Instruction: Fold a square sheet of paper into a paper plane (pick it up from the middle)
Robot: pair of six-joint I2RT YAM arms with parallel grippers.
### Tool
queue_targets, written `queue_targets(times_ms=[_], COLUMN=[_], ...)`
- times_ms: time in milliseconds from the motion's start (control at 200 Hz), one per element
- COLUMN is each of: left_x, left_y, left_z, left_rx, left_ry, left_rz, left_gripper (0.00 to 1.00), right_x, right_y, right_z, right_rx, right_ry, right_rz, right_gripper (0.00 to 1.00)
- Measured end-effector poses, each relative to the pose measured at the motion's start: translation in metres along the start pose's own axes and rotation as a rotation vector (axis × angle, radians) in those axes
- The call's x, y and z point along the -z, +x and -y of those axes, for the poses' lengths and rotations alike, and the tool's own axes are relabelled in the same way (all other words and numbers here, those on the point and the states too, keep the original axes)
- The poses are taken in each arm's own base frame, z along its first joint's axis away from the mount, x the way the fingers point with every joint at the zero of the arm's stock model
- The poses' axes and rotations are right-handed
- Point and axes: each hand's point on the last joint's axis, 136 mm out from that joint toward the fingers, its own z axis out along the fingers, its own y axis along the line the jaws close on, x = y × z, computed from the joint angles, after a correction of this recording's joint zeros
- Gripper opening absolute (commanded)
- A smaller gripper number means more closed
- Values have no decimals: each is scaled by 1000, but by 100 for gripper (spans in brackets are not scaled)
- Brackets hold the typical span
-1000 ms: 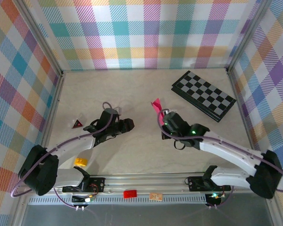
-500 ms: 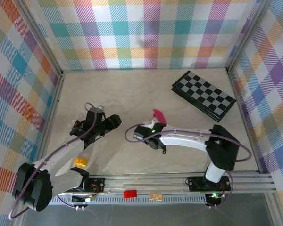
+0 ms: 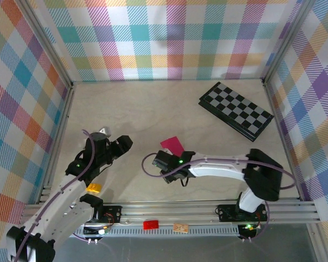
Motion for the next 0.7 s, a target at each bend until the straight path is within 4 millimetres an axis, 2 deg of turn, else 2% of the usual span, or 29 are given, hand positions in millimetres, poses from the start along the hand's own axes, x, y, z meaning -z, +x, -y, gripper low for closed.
queue_targets(times_ms=[60, 120, 240, 300, 385, 550, 625, 700], left_x=[0, -4, -21, -31, -48, -78, -87, -89], left_y=[5, 10, 18, 21, 23, 24, 19, 13], left_z=[-2, -4, -7, -7, -8, -9, -4, 3], left_rx=[7, 14, 33, 49, 78, 117, 122, 124], left_ry=[6, 1, -9, -12, -14, -33, -41, -45], left_rz=[-13, -38, -101, -124, -147, -189, -198, -200], left_gripper=[70, 69, 67, 66, 65, 61, 60, 60], right_x=[9, 13, 3, -3, -10, -32, -41, -42], right_y=[-8, -18, -31, -33, -37, -39, -37, -35], right_z=[4, 20, 64, 77, 79, 75, 74, 70], right_rx=[-89, -228, -491, -574, -624, -686, -722, -759], right_ry=[-97, -188, -313, -358, -437, -537, -550, -573], right_rz=[49, 92, 126, 118, 96, 1, -58, -98], right_gripper=[56, 48, 35, 31, 22, 13, 12, 13])
